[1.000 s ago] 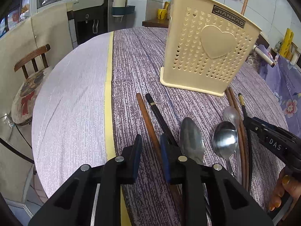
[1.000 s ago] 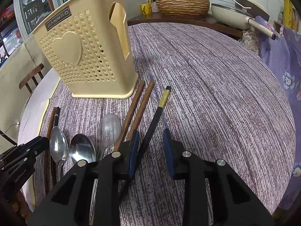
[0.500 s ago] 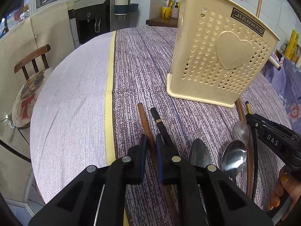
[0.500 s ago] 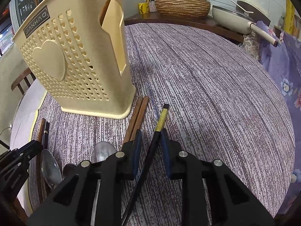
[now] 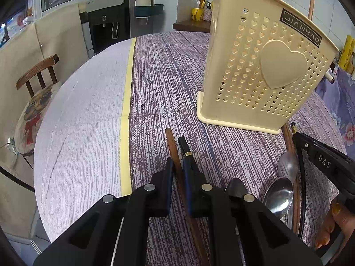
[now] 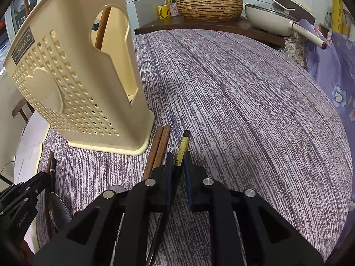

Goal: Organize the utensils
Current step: 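Close the right tool on the black gold-tipped chopstick while the left grasps a wooden one, then lift both held chopsticks upright and carry them over the holder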

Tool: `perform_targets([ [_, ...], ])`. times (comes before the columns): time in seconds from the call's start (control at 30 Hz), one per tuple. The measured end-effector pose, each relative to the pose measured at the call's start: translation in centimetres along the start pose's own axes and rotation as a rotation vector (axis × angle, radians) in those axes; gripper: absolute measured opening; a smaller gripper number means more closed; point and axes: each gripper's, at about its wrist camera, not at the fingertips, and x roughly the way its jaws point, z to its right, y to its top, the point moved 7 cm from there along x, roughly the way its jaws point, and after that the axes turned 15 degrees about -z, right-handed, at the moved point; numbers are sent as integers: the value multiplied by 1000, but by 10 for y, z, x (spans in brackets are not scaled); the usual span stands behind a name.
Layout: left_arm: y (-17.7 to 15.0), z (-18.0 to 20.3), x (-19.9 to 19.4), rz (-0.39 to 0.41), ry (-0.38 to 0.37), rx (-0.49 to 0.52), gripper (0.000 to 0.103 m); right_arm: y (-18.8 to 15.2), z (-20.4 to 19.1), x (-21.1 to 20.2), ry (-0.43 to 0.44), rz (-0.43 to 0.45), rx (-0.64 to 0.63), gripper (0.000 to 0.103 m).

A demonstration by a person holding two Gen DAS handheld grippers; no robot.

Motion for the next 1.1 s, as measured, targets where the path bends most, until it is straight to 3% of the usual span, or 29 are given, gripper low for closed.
perform_targets([
  [0.5, 1, 1, 1, -8, -15, -8, 9, -5, -5, -2, 1, 8, 2, 10],
  [0.73, 6, -4, 2, -26, -75, -44, 9, -1, 3, -2, 119, 2, 56, 9],
  [1.1, 9, -8, -2, -3, -114, -59, 8, -3, 15, -14, 185, 27, 104, 9],
])
